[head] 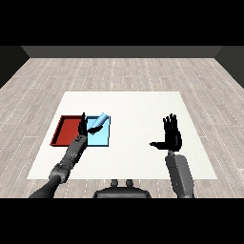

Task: Pick the blue can and put it in the blue box

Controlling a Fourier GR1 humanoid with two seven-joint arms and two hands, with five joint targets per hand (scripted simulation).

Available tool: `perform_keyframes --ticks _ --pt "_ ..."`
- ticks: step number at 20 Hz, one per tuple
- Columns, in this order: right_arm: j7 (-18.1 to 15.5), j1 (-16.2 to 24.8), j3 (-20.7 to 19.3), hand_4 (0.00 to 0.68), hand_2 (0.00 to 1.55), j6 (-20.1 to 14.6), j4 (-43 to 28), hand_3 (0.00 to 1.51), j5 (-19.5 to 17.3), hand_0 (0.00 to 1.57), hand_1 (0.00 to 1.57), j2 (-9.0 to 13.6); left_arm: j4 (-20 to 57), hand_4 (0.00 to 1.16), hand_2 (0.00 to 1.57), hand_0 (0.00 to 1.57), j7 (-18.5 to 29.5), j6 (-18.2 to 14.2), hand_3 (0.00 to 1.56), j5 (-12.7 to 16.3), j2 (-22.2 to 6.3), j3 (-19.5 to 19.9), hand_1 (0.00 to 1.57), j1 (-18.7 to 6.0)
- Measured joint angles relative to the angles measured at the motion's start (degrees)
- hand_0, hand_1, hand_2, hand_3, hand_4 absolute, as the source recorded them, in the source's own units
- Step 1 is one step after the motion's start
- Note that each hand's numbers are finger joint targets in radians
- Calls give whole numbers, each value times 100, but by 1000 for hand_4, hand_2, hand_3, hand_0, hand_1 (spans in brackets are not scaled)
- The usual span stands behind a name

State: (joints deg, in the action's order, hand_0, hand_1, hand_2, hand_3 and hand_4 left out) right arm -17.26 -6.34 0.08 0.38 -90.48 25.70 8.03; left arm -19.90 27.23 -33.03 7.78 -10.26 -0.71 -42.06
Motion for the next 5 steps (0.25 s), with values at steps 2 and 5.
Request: perform_keyframes --ticks 2,5 --pt "70 -10 29 0 0 -47 -30 0 -33 0 0 -1 -480 0 0 0 523 240 0 80 63 15 0 221" --pt "157 -16 48 0 0 -81 -55 0 -127 0 0 84 -1249 0 0 0 1134 735 0 215 179 -36 0 632"
